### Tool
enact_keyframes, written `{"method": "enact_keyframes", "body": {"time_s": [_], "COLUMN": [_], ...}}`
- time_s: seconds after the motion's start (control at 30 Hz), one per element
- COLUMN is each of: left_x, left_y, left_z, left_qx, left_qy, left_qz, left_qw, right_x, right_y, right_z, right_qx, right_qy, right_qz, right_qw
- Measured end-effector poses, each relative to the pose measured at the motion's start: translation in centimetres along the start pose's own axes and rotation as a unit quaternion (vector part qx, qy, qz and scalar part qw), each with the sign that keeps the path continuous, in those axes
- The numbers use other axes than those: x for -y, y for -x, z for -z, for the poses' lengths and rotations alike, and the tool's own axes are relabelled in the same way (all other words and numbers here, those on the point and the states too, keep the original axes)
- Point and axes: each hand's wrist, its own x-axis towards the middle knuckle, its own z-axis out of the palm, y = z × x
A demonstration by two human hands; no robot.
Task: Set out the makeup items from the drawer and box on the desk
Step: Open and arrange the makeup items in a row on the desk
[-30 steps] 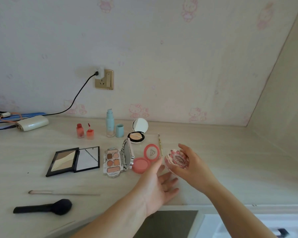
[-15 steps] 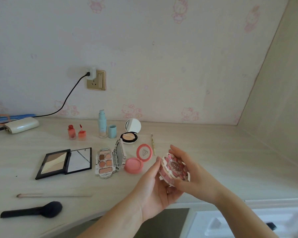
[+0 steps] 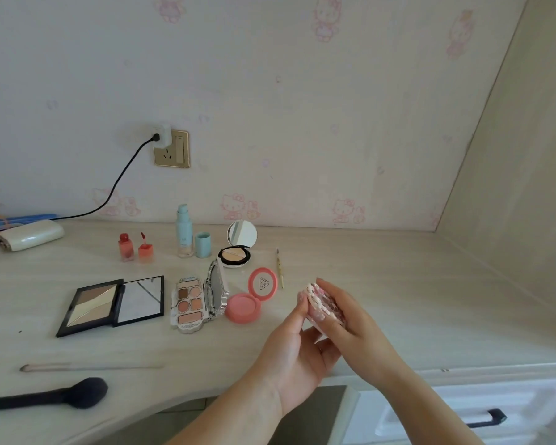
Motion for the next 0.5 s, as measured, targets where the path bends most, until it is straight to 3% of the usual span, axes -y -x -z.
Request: {"method": "enact_keyframes", "body": {"time_s": [0.07,0.17,0.33,0.4,0.5], "left_x": [-0.1,-0.2,-0.4,-0.6,-0.8], "left_y": [-0.2,-0.2,-0.6,-0.5,-0.3], "left_z": [0.2,0.2,0.3,0.4,0.5], "left_qx": [-0.008,-0.028,-0.099,-0.121,-0.134], "left_qy": [0.008,0.018,-0.01,-0.009,-0.028], "left_qz": [0.005,0.015,0.001,-0.004,-0.001], "left_qw": [1.0,0.999,0.995,0.993,0.991], "right_x": [-0.4,-0.9,-1.3,-1.6,-2.2], "right_y": [-0.2,-0.8,-2.0,-2.6,-3.3], "right_z": [0.4,1.3,1.8,2.0,2.0], "right_qx": [-0.045,-0.119,-0.199,-0.216,-0.223], "right_qy": [-0.097,-0.256,-0.475,-0.511,-0.526], "right_qz": [-0.031,-0.094,-0.171,-0.186,-0.201], "right_qw": [0.994,0.955,0.84,0.811,0.796]}}
